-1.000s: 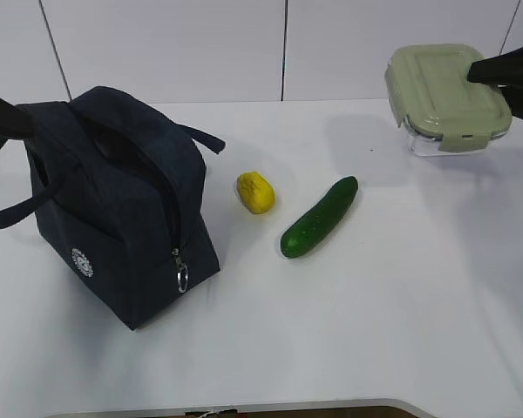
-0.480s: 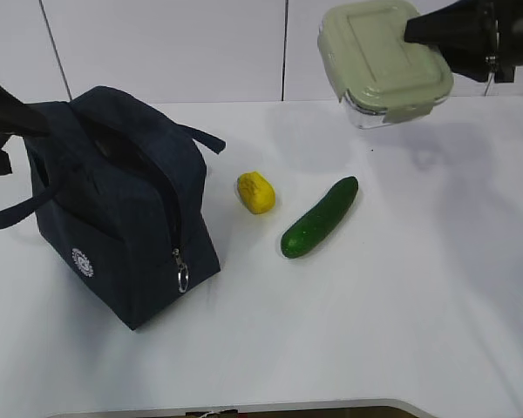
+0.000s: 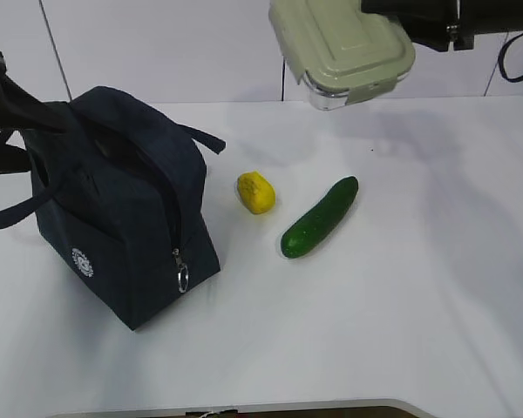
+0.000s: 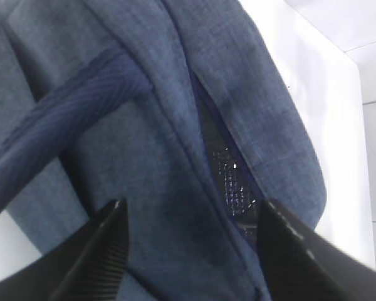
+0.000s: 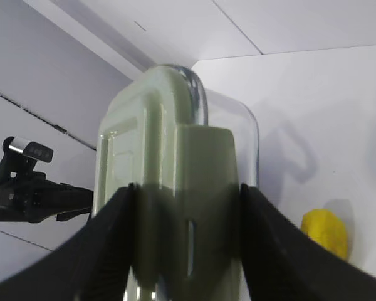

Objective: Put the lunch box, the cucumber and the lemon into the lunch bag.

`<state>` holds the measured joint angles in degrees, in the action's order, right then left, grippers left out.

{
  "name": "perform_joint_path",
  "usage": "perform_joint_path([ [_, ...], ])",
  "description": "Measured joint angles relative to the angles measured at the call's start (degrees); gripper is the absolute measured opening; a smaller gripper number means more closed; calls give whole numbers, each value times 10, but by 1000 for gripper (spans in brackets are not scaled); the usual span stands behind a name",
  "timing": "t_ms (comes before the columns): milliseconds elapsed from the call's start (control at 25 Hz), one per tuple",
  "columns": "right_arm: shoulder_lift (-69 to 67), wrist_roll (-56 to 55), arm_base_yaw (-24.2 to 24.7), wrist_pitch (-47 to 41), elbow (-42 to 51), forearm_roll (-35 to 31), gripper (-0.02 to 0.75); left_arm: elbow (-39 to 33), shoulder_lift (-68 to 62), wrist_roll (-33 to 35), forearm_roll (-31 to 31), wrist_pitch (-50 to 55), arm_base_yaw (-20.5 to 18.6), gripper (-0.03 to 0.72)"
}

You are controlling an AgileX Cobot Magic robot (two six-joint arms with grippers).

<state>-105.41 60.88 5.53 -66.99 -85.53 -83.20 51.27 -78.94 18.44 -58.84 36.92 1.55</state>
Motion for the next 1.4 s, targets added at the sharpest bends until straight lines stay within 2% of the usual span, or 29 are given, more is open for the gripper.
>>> perform_joint_path([
  [400,0,-1,-50,-1,0,-4,377,0,-6,17,-11,-25,0,471],
  [880,0,-1,-82,-3,0,-17,377,0,-37,27,-34,-25,0,463],
  [1000,0,-1,-88,-3,0,-18,377,0,-38,43,-55,-25,0,414],
  [1200,0,2,-103,1,0,-28,377,1,-46,61,-67,-25,0,272],
  [1400,0,8,-119,19,0,-34,377,1,-49,67,-82,-23,0,231],
])
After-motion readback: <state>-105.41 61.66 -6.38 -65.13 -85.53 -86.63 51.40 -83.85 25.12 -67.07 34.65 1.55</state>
